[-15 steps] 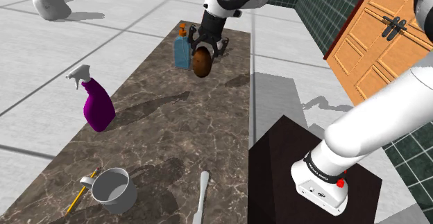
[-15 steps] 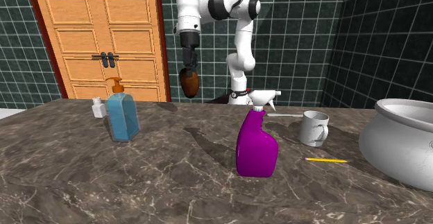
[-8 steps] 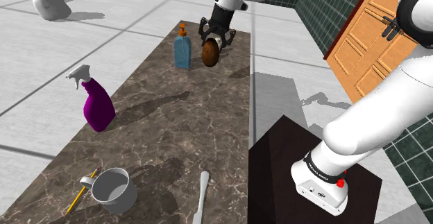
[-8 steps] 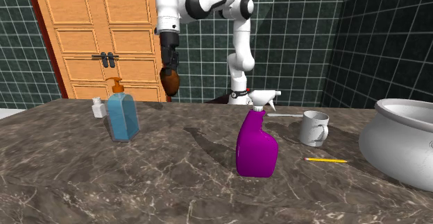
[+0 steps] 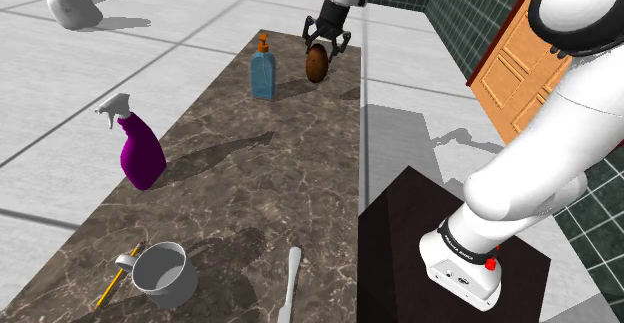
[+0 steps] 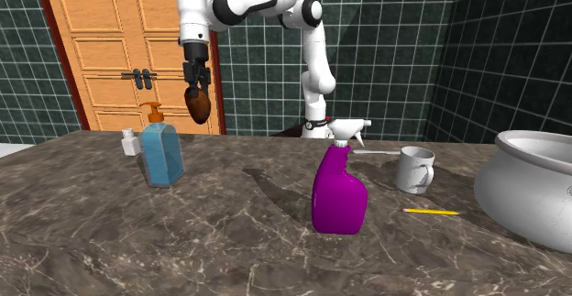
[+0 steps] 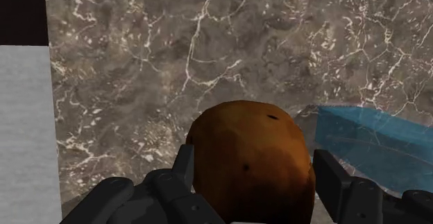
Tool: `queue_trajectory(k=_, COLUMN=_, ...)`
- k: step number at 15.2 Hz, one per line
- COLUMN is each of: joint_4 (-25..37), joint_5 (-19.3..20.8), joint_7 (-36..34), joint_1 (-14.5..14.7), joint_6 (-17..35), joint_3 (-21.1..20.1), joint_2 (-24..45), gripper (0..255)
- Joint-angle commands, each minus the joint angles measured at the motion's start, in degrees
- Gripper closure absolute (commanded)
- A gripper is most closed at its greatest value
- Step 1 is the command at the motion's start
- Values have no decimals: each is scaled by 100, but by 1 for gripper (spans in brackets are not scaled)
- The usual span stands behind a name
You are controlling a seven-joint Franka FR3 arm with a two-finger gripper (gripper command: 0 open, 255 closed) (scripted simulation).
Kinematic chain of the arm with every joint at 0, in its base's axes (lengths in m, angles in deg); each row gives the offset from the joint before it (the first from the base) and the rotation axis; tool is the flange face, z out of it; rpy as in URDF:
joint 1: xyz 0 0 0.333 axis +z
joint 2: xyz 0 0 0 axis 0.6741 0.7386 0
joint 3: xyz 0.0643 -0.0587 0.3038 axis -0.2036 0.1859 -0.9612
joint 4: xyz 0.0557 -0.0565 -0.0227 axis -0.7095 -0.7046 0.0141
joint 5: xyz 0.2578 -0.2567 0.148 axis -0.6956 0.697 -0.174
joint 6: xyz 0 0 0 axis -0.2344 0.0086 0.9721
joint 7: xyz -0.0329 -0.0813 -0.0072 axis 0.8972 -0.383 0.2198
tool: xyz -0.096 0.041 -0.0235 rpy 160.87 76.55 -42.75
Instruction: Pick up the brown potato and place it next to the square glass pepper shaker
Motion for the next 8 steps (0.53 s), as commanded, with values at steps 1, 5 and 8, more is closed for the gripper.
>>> queue_trajectory(k=1, joint_4=373, joint_5=93, joint_7=133, joint_1=-72, joint_6=-114, joint_3=80, joint_2=293, gripper=255)
queue_trajectory(k=5, joint_4=1193, joint_5=248, joint_7=406, joint_1=-213, joint_6=-409, joint_3=236, joint_2=893, gripper=255)
queue_trajectory(k=8, joint_4=1944, joint_5=366, joint_7=593, joint_1=-292, joint_6=-692, joint_3=342, joint_2=1411, gripper=255)
